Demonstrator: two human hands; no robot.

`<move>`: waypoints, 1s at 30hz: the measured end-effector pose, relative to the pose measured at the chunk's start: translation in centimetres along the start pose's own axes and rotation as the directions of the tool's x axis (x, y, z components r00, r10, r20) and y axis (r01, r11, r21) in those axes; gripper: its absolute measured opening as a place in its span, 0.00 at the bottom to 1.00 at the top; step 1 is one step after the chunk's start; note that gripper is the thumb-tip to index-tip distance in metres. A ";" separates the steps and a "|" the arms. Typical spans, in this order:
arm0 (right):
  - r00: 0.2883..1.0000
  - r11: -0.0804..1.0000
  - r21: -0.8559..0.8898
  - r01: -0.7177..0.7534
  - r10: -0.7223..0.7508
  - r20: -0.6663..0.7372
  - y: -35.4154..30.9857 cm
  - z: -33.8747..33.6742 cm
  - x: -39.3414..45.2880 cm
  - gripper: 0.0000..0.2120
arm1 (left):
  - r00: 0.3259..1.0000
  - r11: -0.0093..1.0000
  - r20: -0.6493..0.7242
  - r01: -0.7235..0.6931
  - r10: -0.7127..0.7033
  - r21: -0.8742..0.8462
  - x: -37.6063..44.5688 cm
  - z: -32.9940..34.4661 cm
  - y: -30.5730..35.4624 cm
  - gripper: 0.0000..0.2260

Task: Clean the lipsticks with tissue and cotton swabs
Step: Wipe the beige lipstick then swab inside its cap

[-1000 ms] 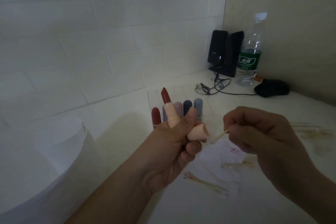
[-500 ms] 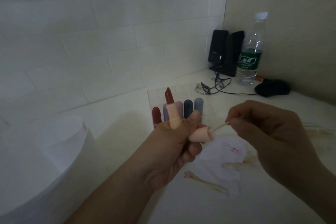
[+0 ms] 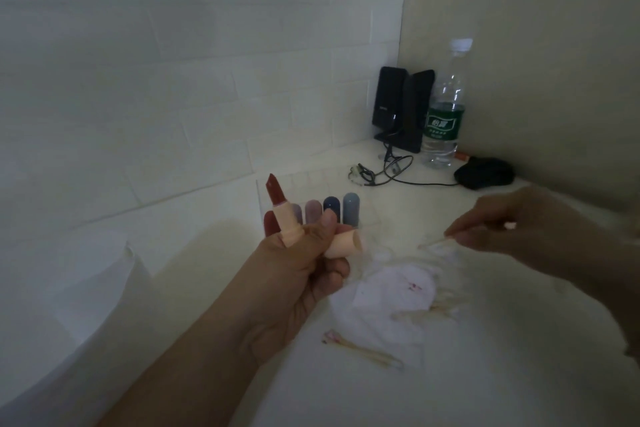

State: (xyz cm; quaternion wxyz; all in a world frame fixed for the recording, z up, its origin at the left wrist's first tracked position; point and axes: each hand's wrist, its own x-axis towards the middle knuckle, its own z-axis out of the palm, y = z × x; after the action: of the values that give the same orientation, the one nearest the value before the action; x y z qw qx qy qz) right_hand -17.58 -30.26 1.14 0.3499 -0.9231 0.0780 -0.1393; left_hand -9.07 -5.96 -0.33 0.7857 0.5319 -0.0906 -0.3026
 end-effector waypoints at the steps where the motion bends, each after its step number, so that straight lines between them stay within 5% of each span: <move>1: 0.997 1.000 0.019 0.009 -0.011 0.072 -0.3 0.3 -0.1 0.10 | 1.000 1.000 0.008 0.005 -0.005 -0.022 0.0 0.0 0.0 0.15; 6: 0.973 0.959 -0.266 0.095 -0.033 0.228 -0.3 2.0 -0.2 0.05 | 0.997 0.996 0.074 0.027 -0.021 -0.090 0.0 -0.3 -0.1 0.12; 9: 0.985 0.951 -0.291 0.110 -0.066 0.157 -0.6 1.7 -0.5 0.06 | 0.995 0.994 0.094 0.048 -0.038 -0.103 0.0 -0.2 -0.1 0.11; 15: 0.925 0.924 0.048 0.381 -0.379 -0.035 -3.6 5.0 -1.6 0.18 | 0.988 0.986 0.147 0.074 -0.051 -0.151 -0.4 0.4 -0.5 0.12; 21: 0.876 0.866 0.183 0.466 -0.422 -0.234 -4.6 7.5 -1.9 0.18 | 0.973 0.967 0.224 0.106 -0.053 -0.231 -0.3 0.4 -1.0 0.11; 25: 0.858 0.822 0.280 0.496 -0.414 -0.306 -5.1 7.8 -2.2 0.08 | 0.959 0.993 0.278 0.082 -0.056 -0.084 -0.7 0.6 -1.3 0.12; 30: 0.935 0.744 0.588 0.318 -0.146 -0.322 -5.5 7.1 -2.2 0.07 | 0.991 0.995 0.131 -0.036 0.023 0.098 -0.5 0.5 -1.1 0.09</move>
State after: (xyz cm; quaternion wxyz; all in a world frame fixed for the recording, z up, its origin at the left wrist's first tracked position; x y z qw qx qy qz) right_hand -17.16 -21.16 -0.73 0.6056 -0.7281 -0.0453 -0.3178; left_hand -10.09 -6.37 -1.00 0.7548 0.5484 -0.1643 -0.3202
